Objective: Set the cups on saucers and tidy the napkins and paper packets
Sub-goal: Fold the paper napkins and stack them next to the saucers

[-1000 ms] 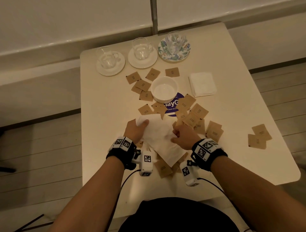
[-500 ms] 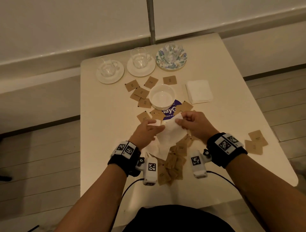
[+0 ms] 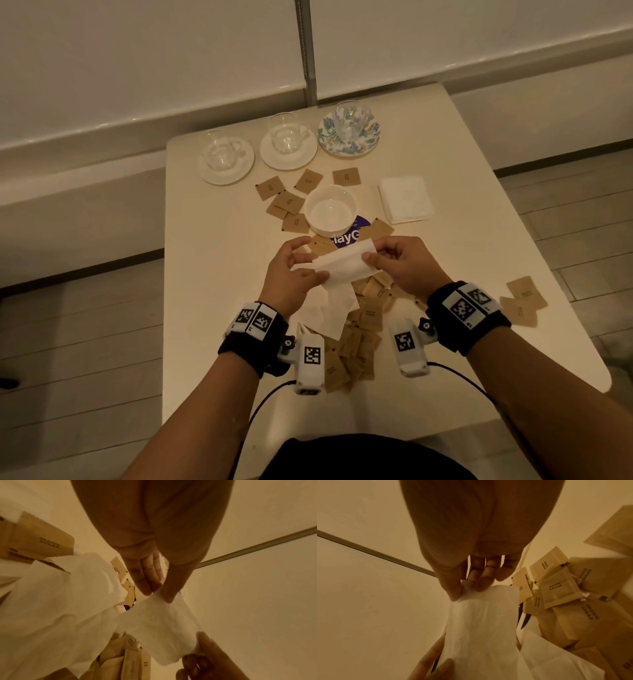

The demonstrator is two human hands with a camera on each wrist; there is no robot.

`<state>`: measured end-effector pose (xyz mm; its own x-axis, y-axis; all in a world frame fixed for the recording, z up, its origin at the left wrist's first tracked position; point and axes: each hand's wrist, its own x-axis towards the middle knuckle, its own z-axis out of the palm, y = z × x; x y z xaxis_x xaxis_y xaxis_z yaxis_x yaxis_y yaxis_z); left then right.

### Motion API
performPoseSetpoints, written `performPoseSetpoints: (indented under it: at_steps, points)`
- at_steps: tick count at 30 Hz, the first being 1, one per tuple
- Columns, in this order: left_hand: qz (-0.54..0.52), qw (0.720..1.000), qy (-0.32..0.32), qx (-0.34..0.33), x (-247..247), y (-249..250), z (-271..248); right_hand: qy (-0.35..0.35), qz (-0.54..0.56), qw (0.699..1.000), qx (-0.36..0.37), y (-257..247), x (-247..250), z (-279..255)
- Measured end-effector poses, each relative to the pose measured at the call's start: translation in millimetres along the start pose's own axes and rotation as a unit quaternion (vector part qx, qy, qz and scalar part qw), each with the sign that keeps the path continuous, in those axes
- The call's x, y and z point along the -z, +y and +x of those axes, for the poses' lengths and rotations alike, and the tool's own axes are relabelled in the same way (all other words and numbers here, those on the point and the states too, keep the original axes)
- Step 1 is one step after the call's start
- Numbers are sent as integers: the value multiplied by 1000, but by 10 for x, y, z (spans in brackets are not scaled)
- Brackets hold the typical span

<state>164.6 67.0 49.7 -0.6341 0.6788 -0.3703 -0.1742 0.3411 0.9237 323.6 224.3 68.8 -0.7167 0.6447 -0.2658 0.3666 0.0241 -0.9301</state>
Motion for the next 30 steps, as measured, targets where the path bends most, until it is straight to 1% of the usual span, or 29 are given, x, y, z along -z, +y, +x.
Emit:
performPoseSetpoints:
  at_steps: [4,9,10,12,14,16,19,21,24,26,27,28,29,30]
  points:
    - [82,995,3,-58,-24,16,-12,3,-27,1000,6,-17,2,-7]
    - [214,971,18,-102,-47,38,7,17,-39,999,2,-7,22,-14]
    - [248,963,20,-107,-54,46,6,11,-37,999,4,-19,27,-17]
    - [333,934,25,-125,-80,66,7,-7,-35,999,13,-44,34,-17]
    - [382,911,20,-152,-123,120,10,-27,-45,998,21,-71,36,-17]
    - [393,903,9,-172,-165,193,30,-42,-48,998,28,-86,39,-16]
    - [399,897,1,-190,-181,245,59,-40,-36,998,35,-95,39,-12]
    - [411,890,-5,-196,-179,259,74,-40,-38,998,36,-84,50,-4]
    - [436,878,-15,-196,-175,270,83,-36,-50,998,19,-50,60,12]
    - [447,872,-15,-198,-169,282,85,12,-114,993,22,-31,90,30]
    - [455,868,-18,-199,-167,292,85,44,-156,986,34,-37,112,40]
    - [464,863,-26,-199,-171,303,83,60,-188,979,52,-62,129,45]
    - [473,857,-35,-201,-181,319,81,50,-213,973,72,-103,125,51]
    - [480,852,-45,-205,-196,341,80,21,-244,965,92,-149,97,60]
